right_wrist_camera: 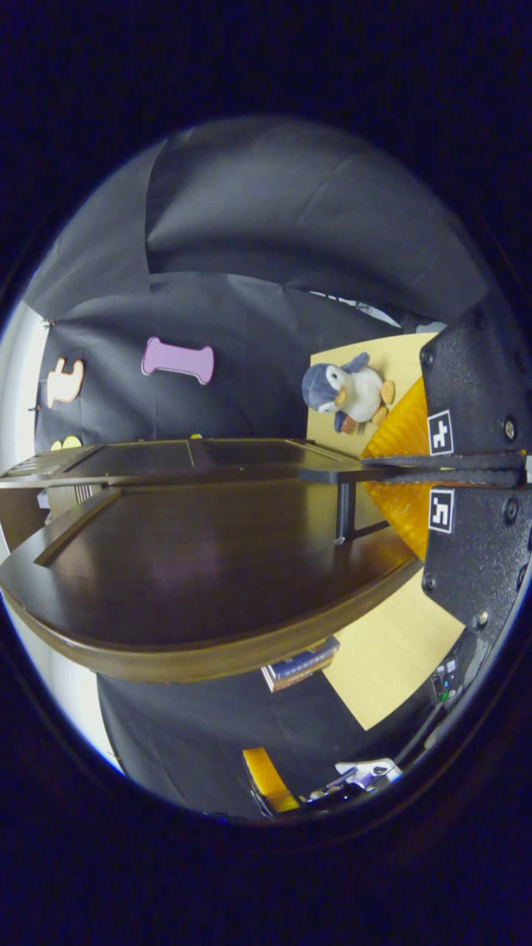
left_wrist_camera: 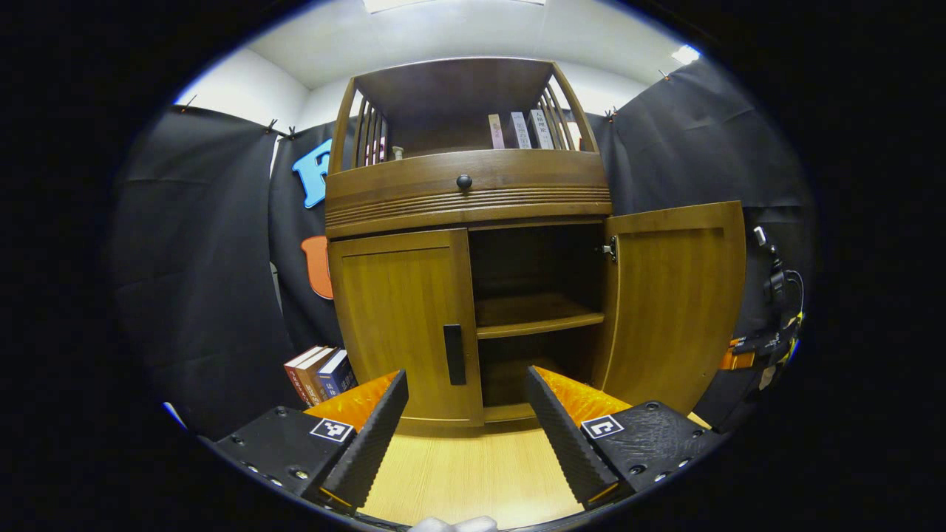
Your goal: Open the right door of the double-door shoe cabinet with the right hand, and open the left door with the left hand.
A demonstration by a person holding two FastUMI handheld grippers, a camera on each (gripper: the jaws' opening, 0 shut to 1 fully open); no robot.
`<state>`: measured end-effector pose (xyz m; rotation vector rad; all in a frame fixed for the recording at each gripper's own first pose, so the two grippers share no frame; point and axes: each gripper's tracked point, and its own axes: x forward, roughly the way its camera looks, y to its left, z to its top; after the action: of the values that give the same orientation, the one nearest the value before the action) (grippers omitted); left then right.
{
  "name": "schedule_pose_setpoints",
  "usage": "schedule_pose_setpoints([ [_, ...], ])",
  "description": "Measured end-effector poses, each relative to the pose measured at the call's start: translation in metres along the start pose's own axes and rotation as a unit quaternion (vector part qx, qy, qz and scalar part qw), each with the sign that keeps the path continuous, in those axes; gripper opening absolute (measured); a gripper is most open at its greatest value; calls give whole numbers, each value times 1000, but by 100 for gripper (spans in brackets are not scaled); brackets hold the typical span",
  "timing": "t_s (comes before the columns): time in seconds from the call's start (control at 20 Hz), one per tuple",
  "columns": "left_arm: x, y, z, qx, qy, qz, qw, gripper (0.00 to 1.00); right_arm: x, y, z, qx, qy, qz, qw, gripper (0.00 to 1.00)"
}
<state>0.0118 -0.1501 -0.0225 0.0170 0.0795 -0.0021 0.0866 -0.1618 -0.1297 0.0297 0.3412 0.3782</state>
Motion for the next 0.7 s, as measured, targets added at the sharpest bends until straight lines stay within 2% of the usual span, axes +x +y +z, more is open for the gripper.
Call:
schedule_pose_setpoints([
  [0.2,-8,-4,3,-5,1,17,1000,96,-4,0,-2,-21,1,26,999,6],
  [0.3,-11,-1,2,-2,3,23,1000,96,-15,-5,-5,-19,1,33,999,14],
  [0.4,-13,4,3,3,4,26,1000,96,-30,-18,-8,-19,3,20,1000,45],
  [0.55,-11,14,2,10,4,27,1000,96,-58,-30,1,8,-15,-28,999,89],
  [0.6,-9,18,2,12,3,26,1000,96,-68,-28,11,17,-30,-43,998,85],
  [0.7,-3,26,2,14,4,24,1000,96,-88,-15,29,23,-55,-64,996,90],
])
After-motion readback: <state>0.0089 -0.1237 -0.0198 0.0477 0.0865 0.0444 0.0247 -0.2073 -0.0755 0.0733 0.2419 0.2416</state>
